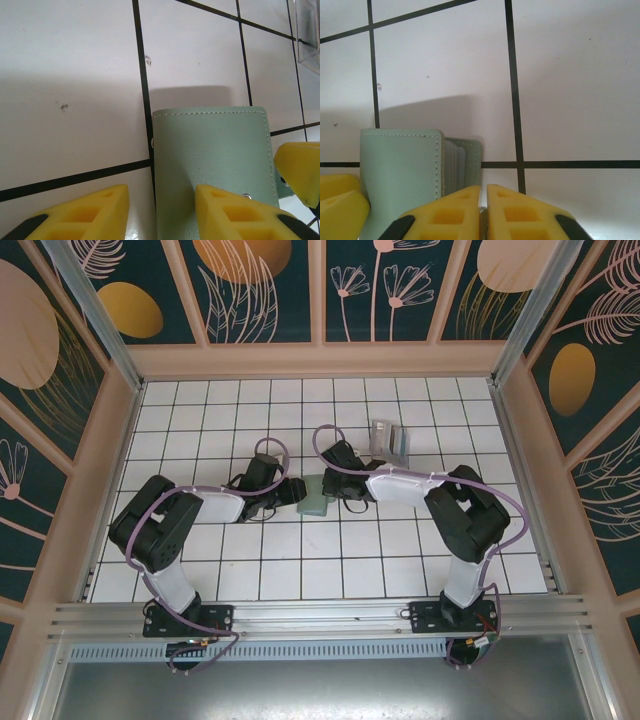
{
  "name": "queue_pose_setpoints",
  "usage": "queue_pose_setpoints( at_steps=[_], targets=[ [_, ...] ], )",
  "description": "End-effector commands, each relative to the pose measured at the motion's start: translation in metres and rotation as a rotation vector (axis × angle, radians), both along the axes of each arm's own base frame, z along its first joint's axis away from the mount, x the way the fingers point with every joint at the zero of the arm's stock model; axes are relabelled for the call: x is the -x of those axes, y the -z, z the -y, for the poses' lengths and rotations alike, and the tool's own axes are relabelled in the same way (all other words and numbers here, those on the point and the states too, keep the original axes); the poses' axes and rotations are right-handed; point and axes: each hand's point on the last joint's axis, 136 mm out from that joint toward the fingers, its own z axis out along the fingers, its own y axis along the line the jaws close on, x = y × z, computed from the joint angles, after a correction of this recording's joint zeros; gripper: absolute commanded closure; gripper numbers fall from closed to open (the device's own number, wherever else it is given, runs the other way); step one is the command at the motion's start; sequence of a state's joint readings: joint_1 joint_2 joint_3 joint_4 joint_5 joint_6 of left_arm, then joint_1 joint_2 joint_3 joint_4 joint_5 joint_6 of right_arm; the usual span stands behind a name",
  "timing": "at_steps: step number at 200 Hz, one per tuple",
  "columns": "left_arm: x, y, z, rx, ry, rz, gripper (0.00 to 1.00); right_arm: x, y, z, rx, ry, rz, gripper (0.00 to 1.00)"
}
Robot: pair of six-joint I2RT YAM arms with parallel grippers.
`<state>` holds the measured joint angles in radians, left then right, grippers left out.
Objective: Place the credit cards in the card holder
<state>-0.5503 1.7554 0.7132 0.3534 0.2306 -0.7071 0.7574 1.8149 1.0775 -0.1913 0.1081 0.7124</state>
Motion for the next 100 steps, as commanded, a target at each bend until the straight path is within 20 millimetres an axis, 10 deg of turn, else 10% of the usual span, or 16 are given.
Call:
queue_pose_setpoints(
  at_steps=[1,100],
  targets=[
    [0.016,0.04,-0.008,-0.084,0.013,-0.102,0.59,0.001,-0.013,0.002,0.001,0.0,0.023,0.92],
    [0.026,0.025,0.006,0.046,0.025,-0.137,0.6,0.009,-0.029,-0.031,-0.228,-0.081,0.048,1.0]
  ],
)
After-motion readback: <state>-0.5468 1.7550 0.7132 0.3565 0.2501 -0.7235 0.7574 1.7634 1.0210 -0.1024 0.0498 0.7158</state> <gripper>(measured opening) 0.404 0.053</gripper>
